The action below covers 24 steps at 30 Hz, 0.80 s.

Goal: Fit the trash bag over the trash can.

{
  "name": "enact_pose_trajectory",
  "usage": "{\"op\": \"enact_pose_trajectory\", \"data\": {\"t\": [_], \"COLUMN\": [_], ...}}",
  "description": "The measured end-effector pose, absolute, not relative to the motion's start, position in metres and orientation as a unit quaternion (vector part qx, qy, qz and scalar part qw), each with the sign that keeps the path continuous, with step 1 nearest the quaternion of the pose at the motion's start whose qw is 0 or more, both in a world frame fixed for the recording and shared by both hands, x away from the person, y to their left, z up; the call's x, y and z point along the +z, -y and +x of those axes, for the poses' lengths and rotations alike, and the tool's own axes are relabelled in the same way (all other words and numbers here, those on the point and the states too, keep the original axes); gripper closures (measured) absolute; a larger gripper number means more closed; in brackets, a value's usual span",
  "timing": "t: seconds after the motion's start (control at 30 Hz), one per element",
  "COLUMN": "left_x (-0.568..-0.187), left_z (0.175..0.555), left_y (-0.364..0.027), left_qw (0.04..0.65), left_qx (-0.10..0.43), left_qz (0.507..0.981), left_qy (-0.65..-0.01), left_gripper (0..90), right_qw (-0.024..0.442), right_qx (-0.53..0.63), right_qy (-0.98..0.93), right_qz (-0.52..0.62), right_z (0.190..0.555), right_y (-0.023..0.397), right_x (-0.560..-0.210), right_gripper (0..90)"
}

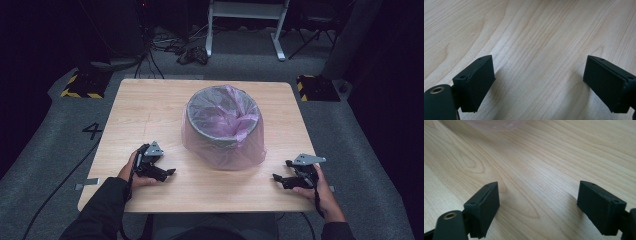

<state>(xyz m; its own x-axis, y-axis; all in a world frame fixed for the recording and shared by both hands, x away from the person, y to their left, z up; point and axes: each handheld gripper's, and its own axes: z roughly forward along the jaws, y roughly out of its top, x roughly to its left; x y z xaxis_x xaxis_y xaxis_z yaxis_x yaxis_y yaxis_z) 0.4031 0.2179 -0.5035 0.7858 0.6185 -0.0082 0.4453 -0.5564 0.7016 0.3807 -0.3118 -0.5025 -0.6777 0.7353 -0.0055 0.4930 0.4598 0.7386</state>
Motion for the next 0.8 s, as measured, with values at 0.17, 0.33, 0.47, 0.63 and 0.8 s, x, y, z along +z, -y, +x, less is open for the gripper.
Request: {"op": "enact_pose_trajectory", "data": {"t": [0.17,0.33,0.47,0.63,0.8], "left_x": [-0.5035,-0.5036,-0.5036,-0.5034,-0.5033], "left_z": [0.4031,0.4036,0.4040,0.4050,0.4052], "left_y": [-0.2179,-0.2176,-0.2173,-0.2171,-0.2173], "left_qw": [0.359,0.360,0.360,0.359,0.359], "left_qx": [0.120,0.120,0.121,0.123,0.123], "left_qz": [0.874,0.874,0.874,0.874,0.875], "left_qy": [-0.304,-0.304,-0.304,-0.302,-0.301], "left_gripper": [9.9,9.9,9.9,9.9,9.9], "right_qw": [0.165,0.165,0.164,0.164,0.164], "right_qx": [0.368,0.368,0.369,0.369,0.369], "right_qy": [-0.838,-0.839,-0.840,-0.840,-0.841], "right_qz": [0.366,0.366,0.363,0.363,0.361], "right_z": [0.3806,0.3807,0.3810,0.3810,0.3812], "right_y": [0.3115,0.3116,0.3119,0.3119,0.3121], "right_x": [-0.5026,-0.5026,-0.5025,-0.5025,-0.5026], "right_gripper": [17.5,17.5,17.6,17.5,17.5]}}
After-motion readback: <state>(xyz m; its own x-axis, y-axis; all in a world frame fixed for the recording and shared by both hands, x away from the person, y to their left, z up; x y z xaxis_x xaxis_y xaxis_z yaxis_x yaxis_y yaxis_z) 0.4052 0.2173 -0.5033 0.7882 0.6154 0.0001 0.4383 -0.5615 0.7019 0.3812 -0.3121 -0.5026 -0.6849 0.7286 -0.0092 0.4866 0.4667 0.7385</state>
